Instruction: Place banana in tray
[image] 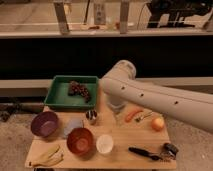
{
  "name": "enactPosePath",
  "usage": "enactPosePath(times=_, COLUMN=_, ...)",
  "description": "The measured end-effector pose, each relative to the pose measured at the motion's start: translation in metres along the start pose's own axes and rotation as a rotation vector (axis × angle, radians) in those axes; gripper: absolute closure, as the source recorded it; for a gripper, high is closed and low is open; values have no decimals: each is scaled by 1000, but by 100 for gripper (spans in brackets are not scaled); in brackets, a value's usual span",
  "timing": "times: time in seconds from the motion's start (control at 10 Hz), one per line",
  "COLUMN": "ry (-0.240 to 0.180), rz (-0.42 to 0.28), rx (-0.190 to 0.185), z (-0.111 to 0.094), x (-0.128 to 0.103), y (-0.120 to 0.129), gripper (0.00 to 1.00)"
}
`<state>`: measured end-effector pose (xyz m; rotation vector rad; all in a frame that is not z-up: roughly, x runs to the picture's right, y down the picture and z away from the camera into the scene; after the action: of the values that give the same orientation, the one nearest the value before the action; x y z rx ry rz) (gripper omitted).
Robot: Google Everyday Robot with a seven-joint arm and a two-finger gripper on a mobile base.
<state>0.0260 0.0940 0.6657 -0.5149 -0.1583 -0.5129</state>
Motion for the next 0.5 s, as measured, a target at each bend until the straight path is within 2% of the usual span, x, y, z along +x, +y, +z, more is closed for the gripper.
enactPosePath(times=0.2, ry=-3, rz=-56, rx=4, z=-3, x=-21, y=-12, gripper=20)
enactPosePath(times=0.5, ry=-13, rz=-116, rx=13, z=-5, x=-38, y=-24, gripper=20)
